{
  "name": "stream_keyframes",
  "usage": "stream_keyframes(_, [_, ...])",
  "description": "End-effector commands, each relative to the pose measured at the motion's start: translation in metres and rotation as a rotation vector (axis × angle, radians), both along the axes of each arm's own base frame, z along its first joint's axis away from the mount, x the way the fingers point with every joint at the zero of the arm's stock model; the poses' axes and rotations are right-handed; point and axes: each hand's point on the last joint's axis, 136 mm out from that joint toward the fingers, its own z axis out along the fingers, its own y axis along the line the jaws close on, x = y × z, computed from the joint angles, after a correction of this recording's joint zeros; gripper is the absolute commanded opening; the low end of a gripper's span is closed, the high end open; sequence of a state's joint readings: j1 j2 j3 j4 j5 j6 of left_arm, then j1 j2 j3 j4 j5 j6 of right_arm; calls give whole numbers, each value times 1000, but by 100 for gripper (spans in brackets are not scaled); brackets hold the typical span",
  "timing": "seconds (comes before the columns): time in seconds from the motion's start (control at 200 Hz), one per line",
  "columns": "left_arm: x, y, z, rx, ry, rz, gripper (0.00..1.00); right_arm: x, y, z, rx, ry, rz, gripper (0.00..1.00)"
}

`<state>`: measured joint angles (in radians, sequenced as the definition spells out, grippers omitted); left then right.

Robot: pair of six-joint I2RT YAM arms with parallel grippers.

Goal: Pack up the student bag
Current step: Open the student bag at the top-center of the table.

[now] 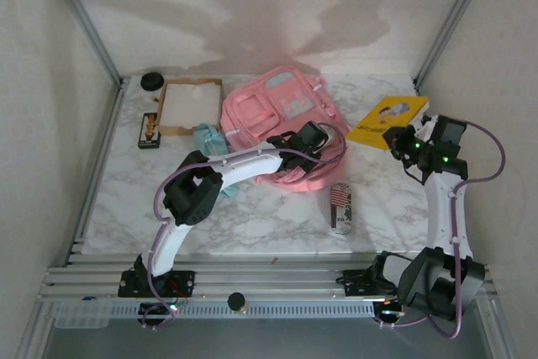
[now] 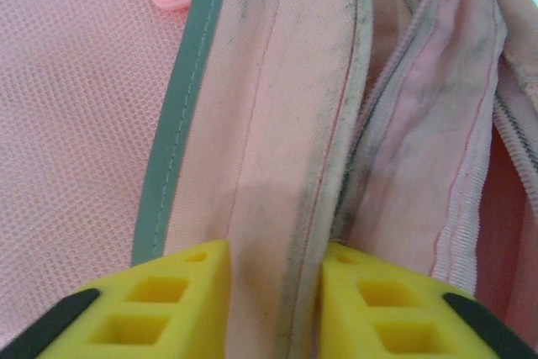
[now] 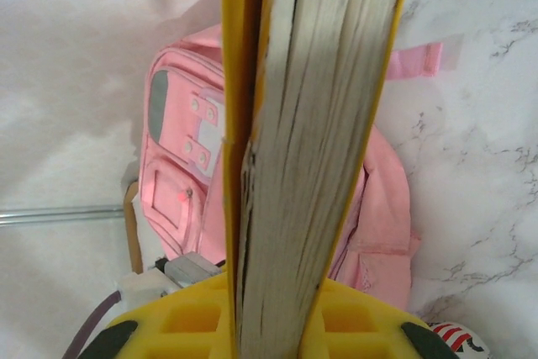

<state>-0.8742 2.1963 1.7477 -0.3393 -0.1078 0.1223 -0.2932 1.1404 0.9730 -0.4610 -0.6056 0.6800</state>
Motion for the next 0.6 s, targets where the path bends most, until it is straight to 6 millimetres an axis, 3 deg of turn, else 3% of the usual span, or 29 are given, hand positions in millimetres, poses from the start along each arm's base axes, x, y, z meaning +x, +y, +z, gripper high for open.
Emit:
stream_keyframes(0.0, [19,14,27,-24,-61,52,25,3,2,21,-17,-98,33,0])
stream_keyframes(0.04, [19,14,34,-34,-70,49,19,3,2,20,-19,-96,38,0])
stream_keyframes(0.115, [20,19,46,-43,-89,67,0,2,5,21,-17,-100,54,0])
stream_keyframes(0.315, [18,39,86,-64,-150,122,0,-3,10,22,-13,-99,88,0])
stream_keyframes(0.446, [14,52,124,-108,-197,162,0,-8,17,21,-10,-77,120,0])
stream_keyframes(0.596, [19,83,170,-181,-249,260,0,-18,22,26,-60,-49,139,0])
